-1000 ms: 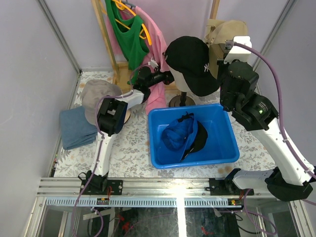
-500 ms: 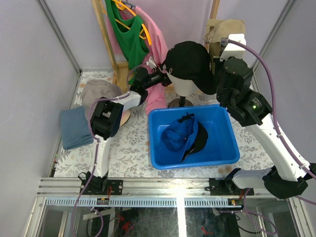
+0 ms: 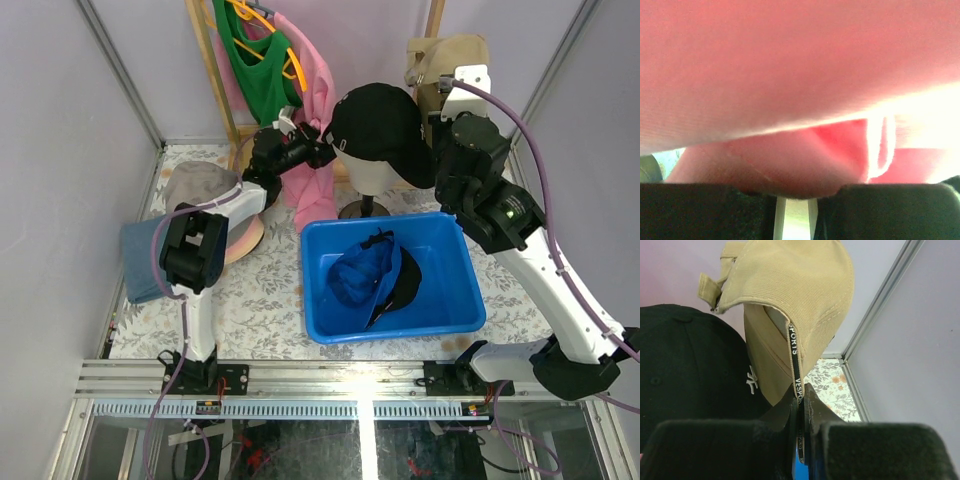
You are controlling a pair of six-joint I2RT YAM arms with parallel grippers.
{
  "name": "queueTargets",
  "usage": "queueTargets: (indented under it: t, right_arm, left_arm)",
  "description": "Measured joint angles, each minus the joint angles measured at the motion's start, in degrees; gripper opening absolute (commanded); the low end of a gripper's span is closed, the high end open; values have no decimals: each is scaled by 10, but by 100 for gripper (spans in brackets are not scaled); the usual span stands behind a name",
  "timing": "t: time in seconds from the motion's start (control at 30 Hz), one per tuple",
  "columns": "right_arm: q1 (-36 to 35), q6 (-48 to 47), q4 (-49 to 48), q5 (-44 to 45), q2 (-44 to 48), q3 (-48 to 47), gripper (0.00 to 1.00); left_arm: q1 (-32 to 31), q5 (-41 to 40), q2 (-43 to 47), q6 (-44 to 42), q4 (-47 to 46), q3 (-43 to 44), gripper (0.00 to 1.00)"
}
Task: Stack the hats
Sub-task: Adjust the hat stand at the center of the board.
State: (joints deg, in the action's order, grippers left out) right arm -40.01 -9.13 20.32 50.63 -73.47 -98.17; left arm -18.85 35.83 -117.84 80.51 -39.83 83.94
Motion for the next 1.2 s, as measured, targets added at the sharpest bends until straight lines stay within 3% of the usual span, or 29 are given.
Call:
queueTargets:
  t: [0.57,1.2]
  right_arm:
    - [10,-56,-49,28,-7,-5,0]
    - [15,-49,-43,27,16,-5,0]
  left_arm:
    - [32,-42,109,17,70,-47,26]
    - [44,-43,223,91,31,-143,37]
